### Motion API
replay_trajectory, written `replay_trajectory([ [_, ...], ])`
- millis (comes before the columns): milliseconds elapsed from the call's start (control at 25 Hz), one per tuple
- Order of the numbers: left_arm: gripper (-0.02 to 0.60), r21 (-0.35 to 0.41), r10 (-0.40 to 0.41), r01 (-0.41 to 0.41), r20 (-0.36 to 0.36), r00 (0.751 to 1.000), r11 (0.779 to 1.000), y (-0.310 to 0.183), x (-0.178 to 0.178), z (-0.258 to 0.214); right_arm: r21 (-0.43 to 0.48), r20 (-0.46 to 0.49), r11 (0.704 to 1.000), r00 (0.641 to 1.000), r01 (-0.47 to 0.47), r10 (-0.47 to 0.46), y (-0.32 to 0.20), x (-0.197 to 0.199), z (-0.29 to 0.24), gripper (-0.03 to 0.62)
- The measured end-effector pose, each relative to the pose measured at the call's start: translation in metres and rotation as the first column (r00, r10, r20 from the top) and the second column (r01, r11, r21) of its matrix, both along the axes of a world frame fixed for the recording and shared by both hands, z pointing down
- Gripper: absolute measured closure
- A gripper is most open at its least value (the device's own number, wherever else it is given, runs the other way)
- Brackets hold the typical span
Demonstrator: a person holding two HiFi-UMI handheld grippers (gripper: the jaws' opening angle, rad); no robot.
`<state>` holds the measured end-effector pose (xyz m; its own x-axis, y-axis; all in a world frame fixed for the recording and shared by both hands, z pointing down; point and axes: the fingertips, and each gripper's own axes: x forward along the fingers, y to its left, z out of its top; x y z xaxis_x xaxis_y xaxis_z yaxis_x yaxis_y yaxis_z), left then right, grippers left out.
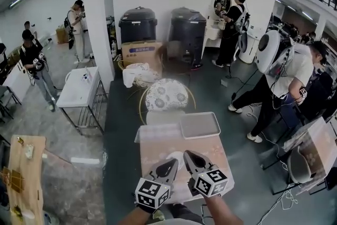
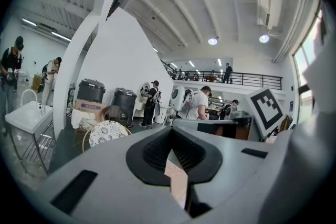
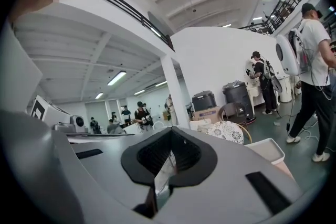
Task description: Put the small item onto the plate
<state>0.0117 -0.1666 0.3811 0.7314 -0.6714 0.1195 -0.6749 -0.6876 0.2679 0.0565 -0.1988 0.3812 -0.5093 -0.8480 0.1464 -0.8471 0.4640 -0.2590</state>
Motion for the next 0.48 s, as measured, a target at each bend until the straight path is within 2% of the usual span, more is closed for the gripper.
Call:
replay_trajectory([
  [480,0.575,-0.016,-0.022,0.022,-0.016,1.0,1.0,0.013,-0.011,0.004,-0.009,-0.014,1.0,1.0,-0.001,0.001,0.019,-0.008,0.005,0.58],
])
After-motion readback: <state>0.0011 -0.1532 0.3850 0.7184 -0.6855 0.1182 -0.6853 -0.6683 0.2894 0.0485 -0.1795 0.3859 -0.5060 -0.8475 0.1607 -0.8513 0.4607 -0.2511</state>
